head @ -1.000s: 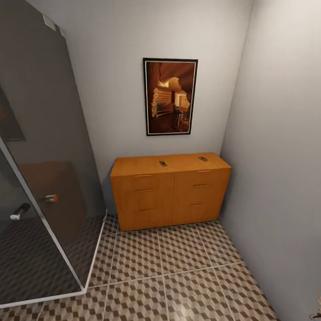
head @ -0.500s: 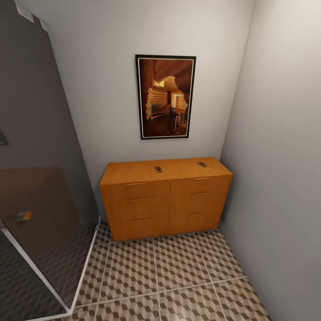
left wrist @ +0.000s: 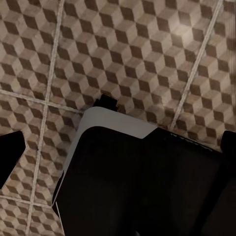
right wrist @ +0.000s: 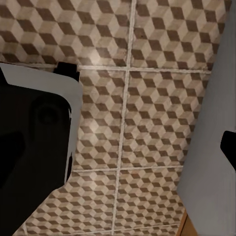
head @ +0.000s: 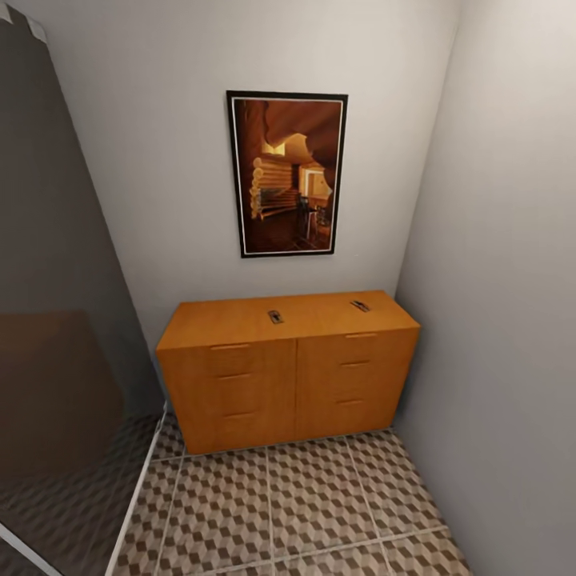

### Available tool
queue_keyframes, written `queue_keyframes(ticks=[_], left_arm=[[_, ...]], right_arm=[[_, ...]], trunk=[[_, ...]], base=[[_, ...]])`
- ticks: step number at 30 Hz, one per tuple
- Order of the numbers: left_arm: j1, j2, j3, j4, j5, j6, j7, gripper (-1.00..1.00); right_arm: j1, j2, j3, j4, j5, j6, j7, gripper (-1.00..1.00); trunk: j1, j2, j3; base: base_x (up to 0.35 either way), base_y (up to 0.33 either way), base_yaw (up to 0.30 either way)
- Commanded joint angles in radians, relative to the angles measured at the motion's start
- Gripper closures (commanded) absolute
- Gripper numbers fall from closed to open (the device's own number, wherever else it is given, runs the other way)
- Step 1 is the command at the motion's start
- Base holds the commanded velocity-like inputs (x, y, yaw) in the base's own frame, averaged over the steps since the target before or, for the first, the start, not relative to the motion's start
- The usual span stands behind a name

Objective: Take the four mousetraps from the cabinet in the bathroom and place them on the bathroom floor. Make sure all four end up on the same floor surface, and ensure that at least two of them are either under or directly next to the same bathroom sink.

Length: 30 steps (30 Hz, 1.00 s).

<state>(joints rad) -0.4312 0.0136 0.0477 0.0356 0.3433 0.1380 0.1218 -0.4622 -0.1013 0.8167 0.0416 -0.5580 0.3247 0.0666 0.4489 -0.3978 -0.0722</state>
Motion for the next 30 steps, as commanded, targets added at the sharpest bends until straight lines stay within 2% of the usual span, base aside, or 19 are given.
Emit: queue_keyframes(ticks=[1, 11, 30], left_arm=[[-0.001, 0.0, 0.004, 0.001, 0.003, 0.001, 0.002, -1.0], [-0.001, -0.001, 0.004, -0.002, 0.003, -0.003, 0.002, -1.0], [-0.001, -0.001, 0.004, -0.039, 0.003, -0.024, 0.001, -1.0]], right_arm=[[-0.001, 0.0, 0.009, 0.001, -0.006, 0.002, 0.006, -1.0], [-0.001, 0.0, 0.009, 0.001, -0.006, 0.002, 0.006, -1.0], [-0.001, 0.0, 0.009, 0.001, -0.006, 0.002, 0.006, -1.0]], trunk=[[0.001, -0.002, -0.002], [0.001, -0.002, -0.002], [0.001, -0.002, -0.002]], base=[[0.252, -0.103, 0.0], [0.096, -0.039, 0.0], [0.01, -0.004, 0.0]])
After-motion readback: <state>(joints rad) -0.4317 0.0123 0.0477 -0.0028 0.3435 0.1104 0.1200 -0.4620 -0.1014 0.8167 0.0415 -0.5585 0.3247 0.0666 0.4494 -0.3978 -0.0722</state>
